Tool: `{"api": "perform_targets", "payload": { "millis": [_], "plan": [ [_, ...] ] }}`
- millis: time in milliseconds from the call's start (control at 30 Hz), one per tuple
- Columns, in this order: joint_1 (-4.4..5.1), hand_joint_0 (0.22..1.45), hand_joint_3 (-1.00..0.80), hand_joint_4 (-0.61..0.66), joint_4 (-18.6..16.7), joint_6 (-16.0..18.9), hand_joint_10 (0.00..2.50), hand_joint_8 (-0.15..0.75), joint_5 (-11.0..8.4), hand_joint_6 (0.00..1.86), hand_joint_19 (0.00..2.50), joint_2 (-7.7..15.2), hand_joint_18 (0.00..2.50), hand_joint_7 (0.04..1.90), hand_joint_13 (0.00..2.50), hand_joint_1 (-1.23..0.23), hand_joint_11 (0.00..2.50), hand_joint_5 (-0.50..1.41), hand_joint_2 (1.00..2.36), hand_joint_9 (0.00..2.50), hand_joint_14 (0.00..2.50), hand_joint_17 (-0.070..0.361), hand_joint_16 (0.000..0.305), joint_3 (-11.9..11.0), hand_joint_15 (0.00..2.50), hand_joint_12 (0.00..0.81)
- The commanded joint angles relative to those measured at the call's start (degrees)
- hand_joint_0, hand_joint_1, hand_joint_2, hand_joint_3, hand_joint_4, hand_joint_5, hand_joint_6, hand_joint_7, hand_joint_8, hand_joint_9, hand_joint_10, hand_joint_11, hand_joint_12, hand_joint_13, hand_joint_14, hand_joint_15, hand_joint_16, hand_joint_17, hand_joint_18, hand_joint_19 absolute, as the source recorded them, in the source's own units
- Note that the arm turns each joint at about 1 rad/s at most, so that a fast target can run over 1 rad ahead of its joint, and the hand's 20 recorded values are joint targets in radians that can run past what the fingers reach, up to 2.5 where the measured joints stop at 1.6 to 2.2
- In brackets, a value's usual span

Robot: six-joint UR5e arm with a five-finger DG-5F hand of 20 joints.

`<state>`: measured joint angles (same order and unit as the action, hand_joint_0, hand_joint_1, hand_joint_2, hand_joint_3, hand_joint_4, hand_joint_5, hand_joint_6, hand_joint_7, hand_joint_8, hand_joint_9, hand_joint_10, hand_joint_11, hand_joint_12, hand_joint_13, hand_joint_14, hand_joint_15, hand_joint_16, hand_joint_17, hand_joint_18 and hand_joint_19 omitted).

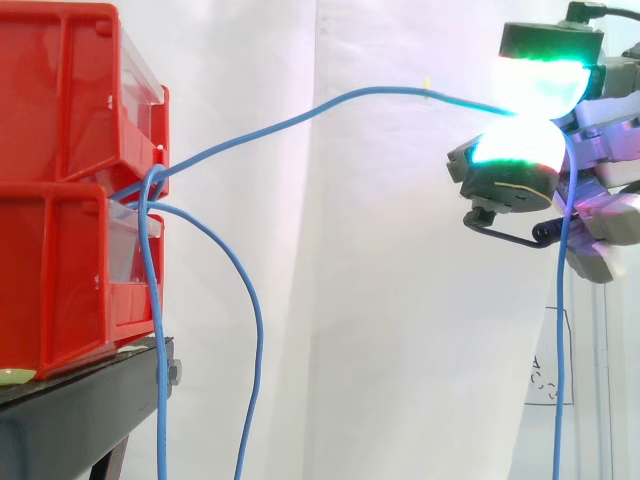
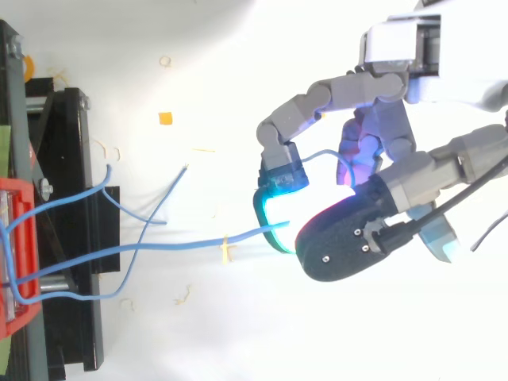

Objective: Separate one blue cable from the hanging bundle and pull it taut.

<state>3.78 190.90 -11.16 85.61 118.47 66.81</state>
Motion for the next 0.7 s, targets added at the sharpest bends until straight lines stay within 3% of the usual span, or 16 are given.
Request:
{"api": "perform_targets", "payload": {
  "millis": [0, 667],
  "plan": [
    [0.0, 0.75, -0.16, -0.03, 0.0, 0.0, 0.01, 0.079, 0.0, 0.5, 0.65, 0.0, 0.93, 1.28, 1.31, -0.74, 0.2, 0.15, 1.02, 1.9, 0.02, 0.098, 0.044, 0.0, 0.41, 0.219],
    [0.0, 0.76, -0.15, -0.04, 0.0, 0.0, 0.01, 0.084, 0.0, 0.51, 0.65, 0.0, 0.93, 1.29, 1.31, -0.75, 0.28, 0.15, 1.02, 1.93, 0.02, 0.099, 0.044, 0.0, 0.41, 0.223]
  ]
}}
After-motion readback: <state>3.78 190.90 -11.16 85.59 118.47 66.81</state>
